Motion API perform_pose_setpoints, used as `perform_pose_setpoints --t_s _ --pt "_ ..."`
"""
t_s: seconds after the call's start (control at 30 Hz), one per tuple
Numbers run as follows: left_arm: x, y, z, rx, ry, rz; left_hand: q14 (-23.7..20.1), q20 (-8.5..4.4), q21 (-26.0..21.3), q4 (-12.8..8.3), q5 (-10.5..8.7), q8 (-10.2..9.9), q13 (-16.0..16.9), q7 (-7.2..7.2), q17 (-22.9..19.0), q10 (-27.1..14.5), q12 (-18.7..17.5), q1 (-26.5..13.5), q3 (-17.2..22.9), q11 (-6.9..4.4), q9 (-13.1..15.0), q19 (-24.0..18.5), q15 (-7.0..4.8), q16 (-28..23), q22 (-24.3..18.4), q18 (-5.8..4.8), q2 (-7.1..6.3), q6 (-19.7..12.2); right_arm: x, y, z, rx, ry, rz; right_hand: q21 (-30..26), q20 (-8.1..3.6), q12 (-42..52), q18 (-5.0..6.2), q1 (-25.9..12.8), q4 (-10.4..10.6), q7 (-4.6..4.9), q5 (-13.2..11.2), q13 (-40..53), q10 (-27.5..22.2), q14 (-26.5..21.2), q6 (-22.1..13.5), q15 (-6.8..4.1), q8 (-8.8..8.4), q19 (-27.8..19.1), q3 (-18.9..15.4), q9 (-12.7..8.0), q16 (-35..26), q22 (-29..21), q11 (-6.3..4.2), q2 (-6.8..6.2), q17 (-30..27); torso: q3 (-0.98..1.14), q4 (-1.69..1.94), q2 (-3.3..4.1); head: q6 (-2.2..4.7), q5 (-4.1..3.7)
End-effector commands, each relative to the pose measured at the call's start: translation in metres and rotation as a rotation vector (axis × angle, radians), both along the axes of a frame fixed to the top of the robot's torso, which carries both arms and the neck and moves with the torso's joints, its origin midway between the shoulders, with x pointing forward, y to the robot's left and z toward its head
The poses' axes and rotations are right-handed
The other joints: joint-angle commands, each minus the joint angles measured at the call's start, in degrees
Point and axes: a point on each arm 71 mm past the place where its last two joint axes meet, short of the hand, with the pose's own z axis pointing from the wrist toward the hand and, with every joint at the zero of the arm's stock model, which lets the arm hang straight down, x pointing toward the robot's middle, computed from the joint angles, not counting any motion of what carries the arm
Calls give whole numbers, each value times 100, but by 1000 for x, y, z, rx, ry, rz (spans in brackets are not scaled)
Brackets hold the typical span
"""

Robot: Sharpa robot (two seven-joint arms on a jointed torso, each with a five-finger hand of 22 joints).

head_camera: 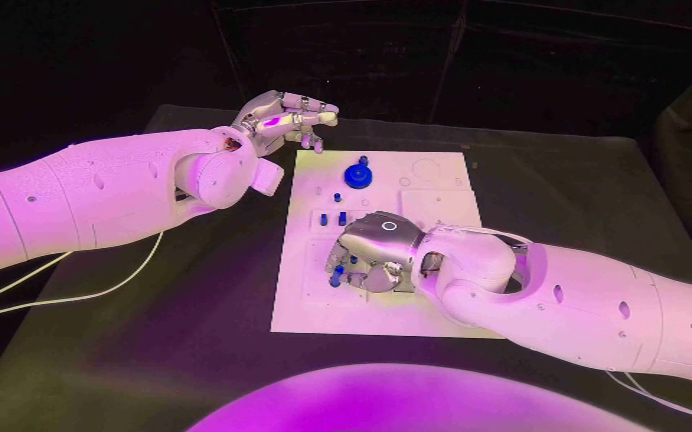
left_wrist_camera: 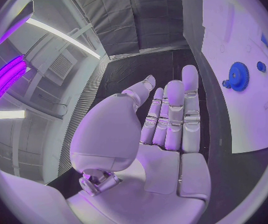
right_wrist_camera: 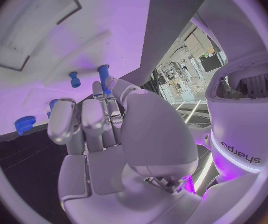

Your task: Assemble the parts on the task board

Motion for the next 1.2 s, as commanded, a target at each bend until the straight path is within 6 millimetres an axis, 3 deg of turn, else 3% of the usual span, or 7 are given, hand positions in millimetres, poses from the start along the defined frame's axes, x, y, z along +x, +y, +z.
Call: perform_pose_setpoints --t_s 0.03,0.5,0.67,0.83,1.03,1.2 --pt "0 -1 1 -9 -1 -10 -41 24 -37 13 9 27 -7 8 -9 -15 28 -1 11 19 5 23 15 -19 -7 25 41 -22 -1 2 -1 -26 -3 18 -9 23 -45 -91 -54 -14 -3 -38 -9 -2 11 -9 21 -3 -14 47 2 7 -16 21 0 -10 0 0 0 7 2" --pt "0 -2 1 -8 2 -11 -51 25 -45 17 9 41 -10 8 -32 -25 37 -3 17 20 5 25 16 -26 -17 26 54 -34 -2 3 -2 -31 11 40 -63 67 -87 -73 -329 -6 -4 181 -36 -334 -18 -189 72 -19 -98 -3 -11 -17 -92 77 -180 -71 -1 -3 -1 12 -13" --pt "0 -2 1 -7 3 -11 -51 25 -45 17 9 41 -10 8 -32 -25 37 -3 17 20 5 25 16 -26 -17 26 54 -34 -2 3 -1 -17 6 41 -143 86 -98 -45 -433 10 -11 326 -43 -592 -31 -475 97 -31 -188 -64 -25 -35 -214 105 -270 -115 -2 0 -3 15 -14" --pt "0 -1 1 -7 4 -10 -52 26 -50 22 10 52 -12 8 -34 -30 43 -1 29 19 6 27 16 -24 -24 26 77 -40 -1 2 0 8 -4 31 -532 158 -64 76 -495 -10 -8 514 -35 -1197 -223 -909 173 -26 -588 -349 -20 -418 -779 204 -373 -673 -1 -2 0 15 -17" --pt "0 -1 1 -7 5 -11 -52 26 -50 22 10 52 -12 8 -34 -30 43 -1 29 19 6 27 16 -24 -24 26 77 -40 1 -1 4 52 -17 11 -744 207 0 127 -474 3 -36 568 -23 -1535 -330 -1193 217 -20 -753 -813 -14 -601 -1045 257 -332 -950 3 -3 -4 16 -11" --pt "0 -1 0 -6 7 -11 -52 26 -51 22 10 52 -12 8 -35 -31 43 0 30 19 6 27 16 -24 -25 26 78 -40 0 -8 7 96 -12 -9 -784 211 68 135 -435 13 -8 609 -17 -1571 -342 -1258 220 -23 -766 -964 -13 -627 -1090 256 -269 -1001 4 -10 -5 28 -19"
